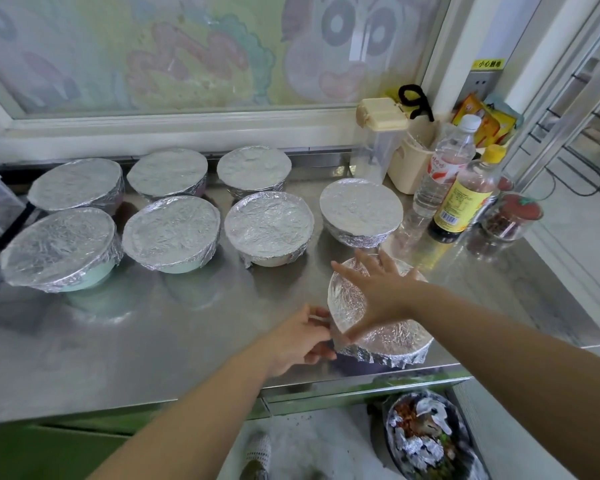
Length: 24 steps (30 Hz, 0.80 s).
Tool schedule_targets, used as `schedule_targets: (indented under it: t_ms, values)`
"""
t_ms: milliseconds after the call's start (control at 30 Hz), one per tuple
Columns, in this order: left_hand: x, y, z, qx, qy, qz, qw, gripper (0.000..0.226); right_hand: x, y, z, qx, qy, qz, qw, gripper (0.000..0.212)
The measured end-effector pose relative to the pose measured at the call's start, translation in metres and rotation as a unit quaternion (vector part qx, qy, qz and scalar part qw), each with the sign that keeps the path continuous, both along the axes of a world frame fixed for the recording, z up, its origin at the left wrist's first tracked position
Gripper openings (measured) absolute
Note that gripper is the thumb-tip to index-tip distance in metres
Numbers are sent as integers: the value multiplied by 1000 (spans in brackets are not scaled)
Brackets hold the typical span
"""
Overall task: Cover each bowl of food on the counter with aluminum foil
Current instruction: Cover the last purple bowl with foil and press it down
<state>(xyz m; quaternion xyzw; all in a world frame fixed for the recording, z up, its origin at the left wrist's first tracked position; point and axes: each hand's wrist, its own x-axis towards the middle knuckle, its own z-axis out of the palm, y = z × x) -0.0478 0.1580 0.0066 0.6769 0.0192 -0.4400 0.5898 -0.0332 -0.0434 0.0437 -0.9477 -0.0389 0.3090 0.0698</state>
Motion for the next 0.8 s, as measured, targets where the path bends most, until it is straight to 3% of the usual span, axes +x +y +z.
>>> schedule_targets:
  t_ms: [100,333,600,800]
  values:
    - [-15,1,-10,-47,37,4,998,34,3,2,-2,-12,7,5,1000,140]
    - [-29,0,-23,-158,79,122,977,42,4,3,-2,-21,15,4,1000,143]
    - [-30,-2,-28,-86,-104,67,989,30,4,2,-2,-21,14,2,1000,143]
    - [-22,-3,-27,8,-231,18,973,20,4,1,-2,-18,15,3,1000,143]
